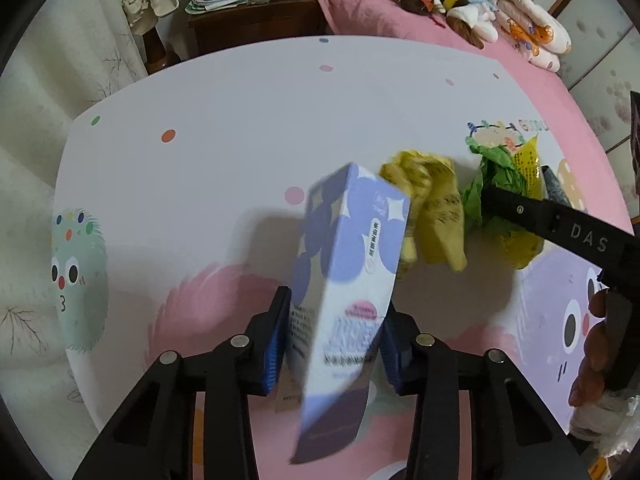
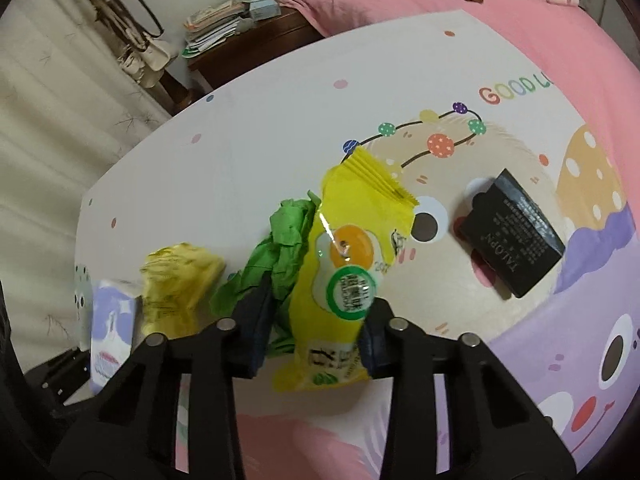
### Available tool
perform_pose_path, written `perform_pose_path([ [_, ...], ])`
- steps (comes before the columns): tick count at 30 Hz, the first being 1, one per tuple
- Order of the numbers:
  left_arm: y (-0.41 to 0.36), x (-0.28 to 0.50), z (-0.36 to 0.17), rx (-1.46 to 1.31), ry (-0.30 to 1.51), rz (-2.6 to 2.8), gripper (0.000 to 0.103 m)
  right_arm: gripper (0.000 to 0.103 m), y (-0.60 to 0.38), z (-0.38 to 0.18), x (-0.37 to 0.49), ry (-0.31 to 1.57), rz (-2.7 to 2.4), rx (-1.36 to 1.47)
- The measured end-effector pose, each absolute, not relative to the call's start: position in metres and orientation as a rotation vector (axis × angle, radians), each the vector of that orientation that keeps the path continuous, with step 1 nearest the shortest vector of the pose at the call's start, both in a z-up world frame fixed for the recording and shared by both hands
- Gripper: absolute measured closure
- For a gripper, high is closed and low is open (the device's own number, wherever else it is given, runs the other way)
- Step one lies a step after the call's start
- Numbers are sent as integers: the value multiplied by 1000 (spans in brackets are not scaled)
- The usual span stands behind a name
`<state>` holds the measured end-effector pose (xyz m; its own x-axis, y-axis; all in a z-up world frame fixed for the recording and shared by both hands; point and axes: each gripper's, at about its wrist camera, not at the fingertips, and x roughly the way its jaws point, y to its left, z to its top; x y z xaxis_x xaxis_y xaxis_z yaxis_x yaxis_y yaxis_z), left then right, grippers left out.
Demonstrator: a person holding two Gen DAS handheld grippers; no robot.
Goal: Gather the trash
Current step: 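Grasp the yellow snack bag with the right tool while the left tool grasps the blue-white milk box, then lift the snack bag and milk box and carry both down over the bin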
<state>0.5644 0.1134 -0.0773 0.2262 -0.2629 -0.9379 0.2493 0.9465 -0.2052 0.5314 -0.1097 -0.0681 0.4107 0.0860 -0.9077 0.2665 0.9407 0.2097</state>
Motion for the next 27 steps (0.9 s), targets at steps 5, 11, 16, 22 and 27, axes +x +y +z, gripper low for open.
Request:
perform_pose_path([
  [5, 120, 551, -62, -25, 1255, -361, 71, 75, -114, -56, 507, 1120, -82, 375],
  [11, 125, 523, -38, -46, 1208, -374, 71, 76, -119, -36, 468, 1083, -15, 386],
  [16, 126, 484, -8, -74, 1162, -398, 71, 76, -122, -16, 423, 1064, 28, 374],
  [22, 107, 403, 29, -84, 1118, -396, 71, 76, -134, 9, 349, 1049, 124, 346],
  [27, 82, 318, 46, -117, 1085, -340, 71, 76, -150, 26, 270, 1035, 235, 287],
])
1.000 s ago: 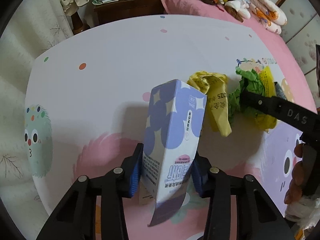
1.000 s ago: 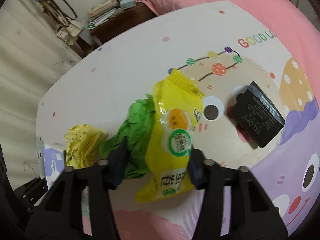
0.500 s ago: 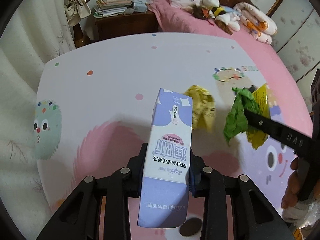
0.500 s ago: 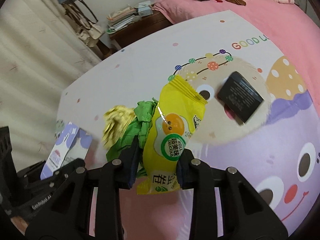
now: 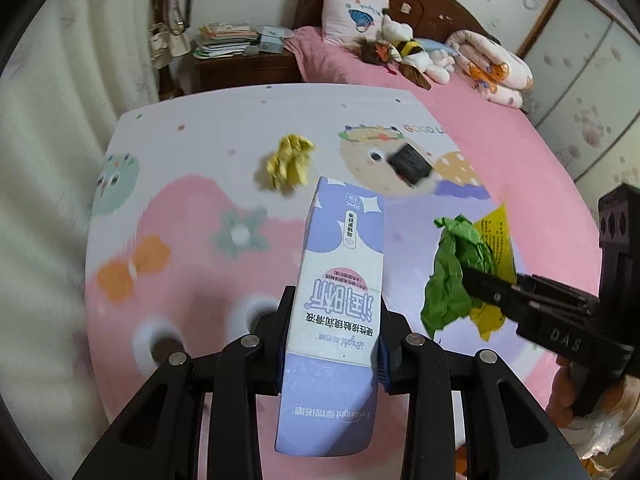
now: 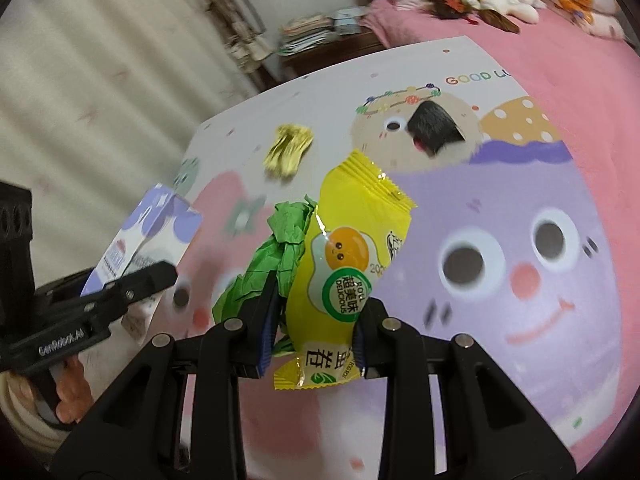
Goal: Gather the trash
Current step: 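Lift the snack bag and milk box and carry both down over the bin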
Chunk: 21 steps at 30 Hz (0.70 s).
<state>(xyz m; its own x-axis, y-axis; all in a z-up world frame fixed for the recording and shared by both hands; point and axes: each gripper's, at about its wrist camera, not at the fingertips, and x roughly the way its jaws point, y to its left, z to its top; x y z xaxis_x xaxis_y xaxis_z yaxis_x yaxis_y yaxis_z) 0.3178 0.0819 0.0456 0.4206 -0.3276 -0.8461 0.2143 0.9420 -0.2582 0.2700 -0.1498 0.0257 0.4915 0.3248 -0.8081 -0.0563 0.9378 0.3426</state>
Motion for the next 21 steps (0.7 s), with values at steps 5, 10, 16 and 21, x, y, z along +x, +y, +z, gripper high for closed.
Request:
perform_pose_path([
  [5, 53, 223, 45, -172, 1093, -282, 71, 76, -168, 32, 183, 1042, 334, 212],
  [10, 17, 126, 38, -172, 1120, -246, 71, 76, -185, 27, 99, 1076, 403, 160],
  [16, -11, 51, 25, -160, 1175, -243, 71, 76, -202, 8, 26, 1146, 439, 154],
  [21, -30, 10, -1, -112, 1241, -228, 71, 76, -204, -25, -12, 1220, 447, 152],
])
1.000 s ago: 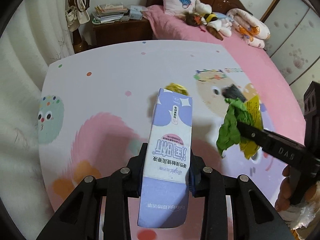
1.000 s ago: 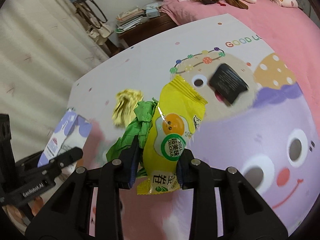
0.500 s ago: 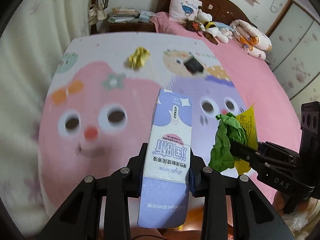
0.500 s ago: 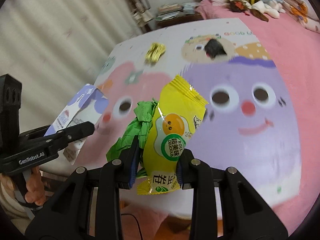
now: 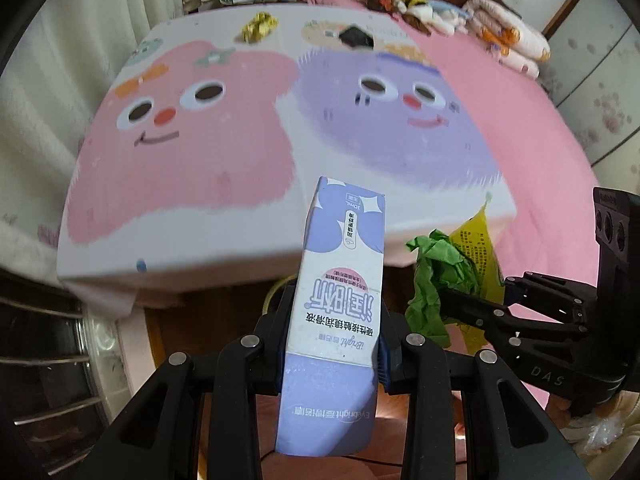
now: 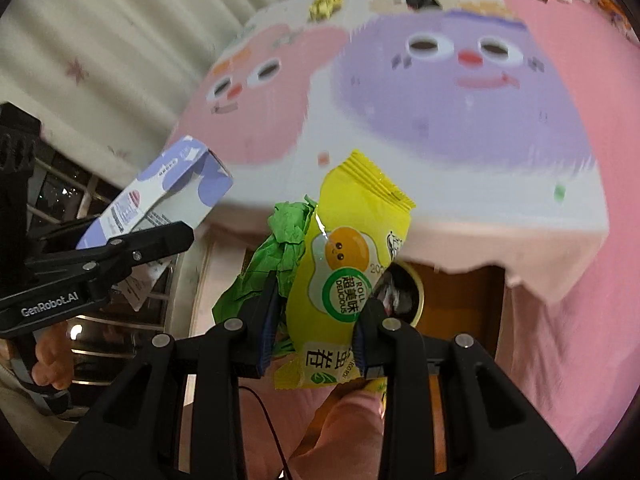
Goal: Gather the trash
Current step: 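Lift the snack bag and milk box and carry both down over the bin, then open both tools to drop the snack bag and milk box into the bin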
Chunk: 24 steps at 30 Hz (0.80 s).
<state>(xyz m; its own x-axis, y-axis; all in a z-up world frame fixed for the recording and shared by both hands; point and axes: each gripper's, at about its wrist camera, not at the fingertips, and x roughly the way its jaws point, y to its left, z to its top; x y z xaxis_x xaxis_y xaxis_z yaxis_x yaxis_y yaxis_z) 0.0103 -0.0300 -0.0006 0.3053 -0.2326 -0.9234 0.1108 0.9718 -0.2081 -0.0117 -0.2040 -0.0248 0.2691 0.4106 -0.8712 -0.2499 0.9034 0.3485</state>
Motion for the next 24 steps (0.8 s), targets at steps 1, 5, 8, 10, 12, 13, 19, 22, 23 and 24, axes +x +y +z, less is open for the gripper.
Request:
perform_pose_path([
  [1, -33, 3, -9, -103, 1259, -223, 71, 76, -205, -36, -17, 1242, 444, 156],
  [5, -42, -8, -48, -67, 1331, -212, 71, 76, -209, -88, -30, 1333, 394, 175],
  [8, -45, -15, -92, -57, 1399, -214, 71, 76, -216, -134, -35, 1390, 353, 214],
  [10, -48, -20, -125, -56, 1433, -217, 71, 76, -222, -171, -40, 1427, 319, 243],
  [12, -54, -23, -163, -46, 1473, -214, 71, 76, -227, -205, -43, 1457, 287, 261],
  [13, -55, -24, -180, -43, 1488, -211, 71, 76, -229, -224, -45, 1470, 271, 270],
  [19, -68, -17, -273, -23, 1529, -220, 71, 75, -234, -313, -46, 1499, 225, 305],
  [22, -75, -9, -311, 13, 1527, -229, 71, 75, -230, -351, -35, 1512, 205, 303],
  [23, -78, -3, -322, 21, 1526, -232, 71, 74, -230, -361, -33, 1515, 201, 300],
  [24, -80, 0, -333, 29, 1524, -236, 71, 74, -230, -373, -31, 1517, 199, 295],
])
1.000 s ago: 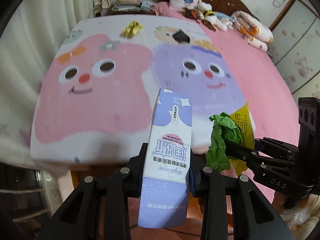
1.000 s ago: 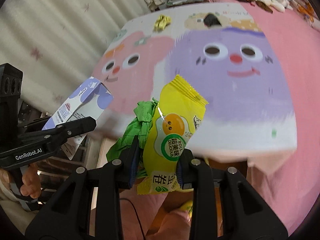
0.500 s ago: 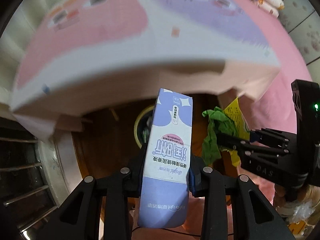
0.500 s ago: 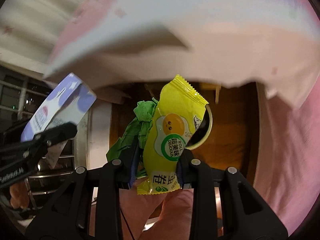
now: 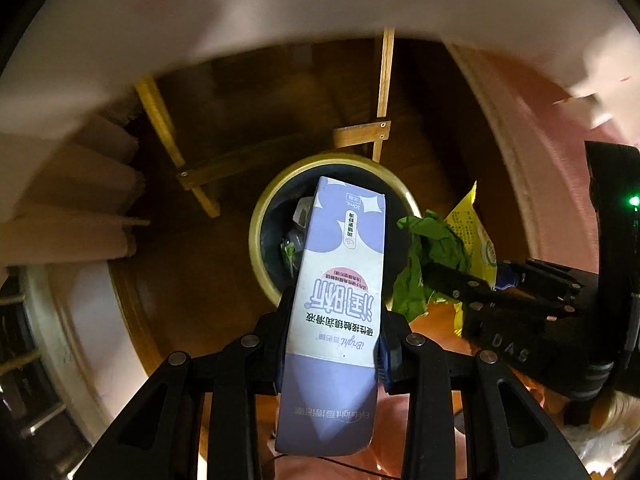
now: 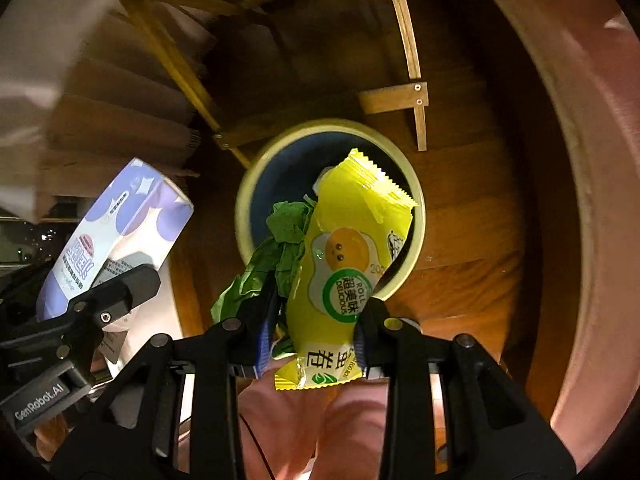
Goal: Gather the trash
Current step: 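Open both tools to drop the snack bag and milk box into the bin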
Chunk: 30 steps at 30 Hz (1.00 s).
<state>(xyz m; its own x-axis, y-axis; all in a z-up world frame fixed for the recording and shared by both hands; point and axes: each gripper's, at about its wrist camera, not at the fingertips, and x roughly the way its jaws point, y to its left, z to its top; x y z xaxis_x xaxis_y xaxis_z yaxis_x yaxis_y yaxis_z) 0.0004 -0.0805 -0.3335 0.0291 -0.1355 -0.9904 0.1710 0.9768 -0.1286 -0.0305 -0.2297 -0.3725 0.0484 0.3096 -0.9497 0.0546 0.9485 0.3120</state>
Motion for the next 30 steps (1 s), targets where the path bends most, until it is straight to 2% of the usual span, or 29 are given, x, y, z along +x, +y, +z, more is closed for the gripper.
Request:
perform_pose_path([
  [9, -87, 33, -404, 100, 1514, -263, 70, 72, -223, -441, -11, 1539, 166, 247],
  [12, -87, 38, -419, 113, 1506, -262, 69, 66, -219, -452, -5, 1549, 172, 230],
  [14, -85, 39, -425, 111, 1506, -257, 66, 58, -211, -460, 1, 1557, 180, 214],
  [16, -81, 40, -429, 104, 1510, -251, 59, 48, -207, -467, 3, 1562, 192, 193],
  [20, -69, 44, -437, 99, 1530, -224, 32, 43, -205, -469, 3, 1560, 183, 171],
  [23, -58, 44, -434, 92, 1522, -206, 19, 40, -205, -463, 2, 1545, 181, 165],
  [30, -40, 37, -408, 94, 1496, -173, 17, 40, -203, -434, -7, 1525, 164, 188],
])
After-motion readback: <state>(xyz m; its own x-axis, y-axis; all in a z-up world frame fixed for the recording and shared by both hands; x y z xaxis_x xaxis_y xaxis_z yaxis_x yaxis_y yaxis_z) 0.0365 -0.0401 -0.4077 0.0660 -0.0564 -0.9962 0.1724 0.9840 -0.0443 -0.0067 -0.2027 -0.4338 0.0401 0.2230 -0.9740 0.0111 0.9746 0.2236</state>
